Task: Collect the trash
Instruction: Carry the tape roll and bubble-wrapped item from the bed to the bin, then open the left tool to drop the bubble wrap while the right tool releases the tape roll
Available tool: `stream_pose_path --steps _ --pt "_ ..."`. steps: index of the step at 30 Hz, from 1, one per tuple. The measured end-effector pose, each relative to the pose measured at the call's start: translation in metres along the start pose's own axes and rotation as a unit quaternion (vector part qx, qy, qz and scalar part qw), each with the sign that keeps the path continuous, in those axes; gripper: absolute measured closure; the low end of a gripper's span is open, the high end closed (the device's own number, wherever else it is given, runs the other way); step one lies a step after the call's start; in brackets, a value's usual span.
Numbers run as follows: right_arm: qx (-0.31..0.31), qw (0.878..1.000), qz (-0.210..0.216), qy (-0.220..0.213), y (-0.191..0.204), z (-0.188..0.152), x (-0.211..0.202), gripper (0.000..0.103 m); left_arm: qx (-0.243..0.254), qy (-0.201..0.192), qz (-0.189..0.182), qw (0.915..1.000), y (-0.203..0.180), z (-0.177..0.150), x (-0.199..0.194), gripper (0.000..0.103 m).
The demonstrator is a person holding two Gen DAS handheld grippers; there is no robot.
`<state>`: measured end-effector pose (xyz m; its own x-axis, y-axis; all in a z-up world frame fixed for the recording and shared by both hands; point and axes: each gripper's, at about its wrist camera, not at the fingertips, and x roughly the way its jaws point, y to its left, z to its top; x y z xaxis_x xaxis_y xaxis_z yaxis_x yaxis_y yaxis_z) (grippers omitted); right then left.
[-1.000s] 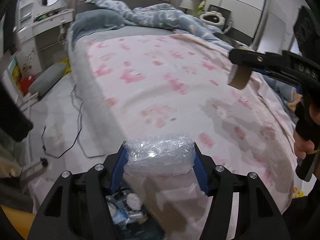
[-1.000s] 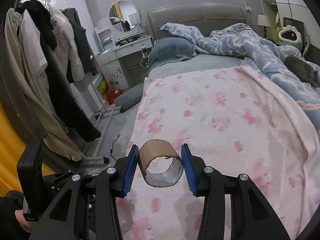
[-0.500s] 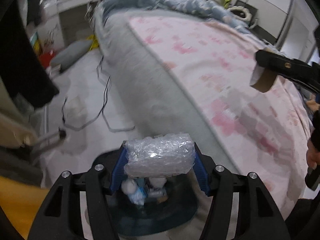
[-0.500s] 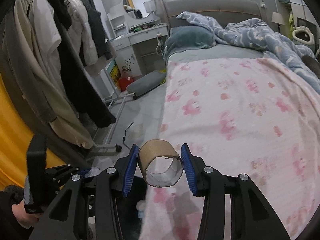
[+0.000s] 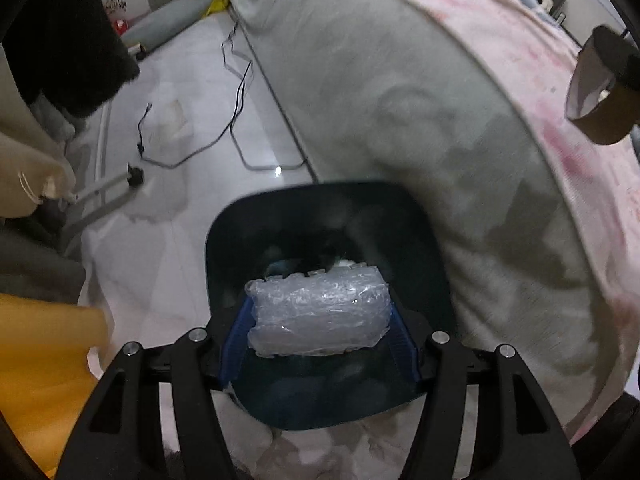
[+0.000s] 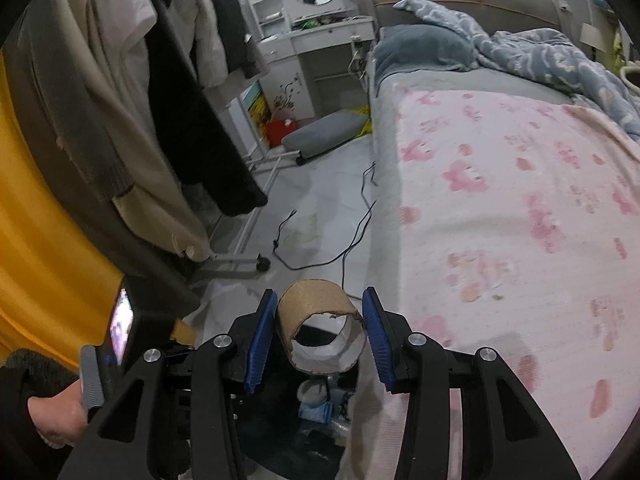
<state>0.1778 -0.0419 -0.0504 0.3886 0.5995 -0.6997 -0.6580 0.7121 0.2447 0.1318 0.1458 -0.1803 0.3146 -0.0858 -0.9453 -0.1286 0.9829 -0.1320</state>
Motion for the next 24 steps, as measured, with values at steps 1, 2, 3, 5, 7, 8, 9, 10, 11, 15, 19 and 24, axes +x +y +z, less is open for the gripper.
stream_pose_path --steps 1,2,3,5,7,8,9,10,11,15,19,24 --pt "-0.001 1.0 0.001 0.004 0.003 -0.001 0.003 0.058 -0.002 0.007 0.0 1.0 0.002 -0.002 0.003 0.039" --pt "-0.002 1.0 0.003 0.008 0.006 -0.003 0.006 0.058 -0.003 0.011 0.002 0.9999 0.003 -0.004 0.006 0.038" --pt "-0.003 1.0 0.003 0.011 0.007 -0.004 0.009 0.058 -0.004 0.022 0.006 0.9997 0.006 -0.007 0.01 0.038" --pt "-0.005 1.0 0.003 0.019 0.01 -0.005 0.015 0.058 -0.008 0.035 0.003 0.9994 0.008 -0.01 0.015 0.038" --pt "-0.007 1.0 0.003 0.025 0.013 -0.007 0.02 0.058 -0.008 0.045 0.0 0.9989 0.01 -0.012 0.017 0.034" --pt "-0.007 1.0 0.003 0.028 0.013 -0.007 0.022 0.058 -0.009 0.047 0.0 0.9988 0.011 -0.013 0.016 0.029" --pt "-0.007 1.0 0.002 0.031 0.014 -0.007 0.025 0.058 -0.01 0.047 -0.001 0.9989 0.013 -0.013 0.016 0.026" --pt "-0.006 0.999 0.002 0.034 0.014 -0.008 0.028 0.058 -0.012 0.044 0.001 0.9989 0.015 -0.013 0.015 0.024" --pt "-0.005 0.999 0.002 0.038 0.015 -0.008 0.031 0.058 -0.015 0.041 0.003 0.999 0.017 -0.013 0.013 0.023" --pt "-0.005 0.998 -0.002 0.057 0.021 -0.01 0.047 0.058 -0.022 0.028 0.004 0.9993 0.024 -0.013 0.003 0.022" --pt "-0.01 0.997 -0.005 0.082 0.029 -0.014 0.068 0.058 -0.031 0.004 0.005 0.9995 0.038 -0.01 -0.009 0.022" --pt "-0.019 0.993 -0.01 0.118 0.039 -0.021 0.095 0.058 -0.036 -0.037 0.004 0.9986 0.056 -0.007 -0.027 0.022"
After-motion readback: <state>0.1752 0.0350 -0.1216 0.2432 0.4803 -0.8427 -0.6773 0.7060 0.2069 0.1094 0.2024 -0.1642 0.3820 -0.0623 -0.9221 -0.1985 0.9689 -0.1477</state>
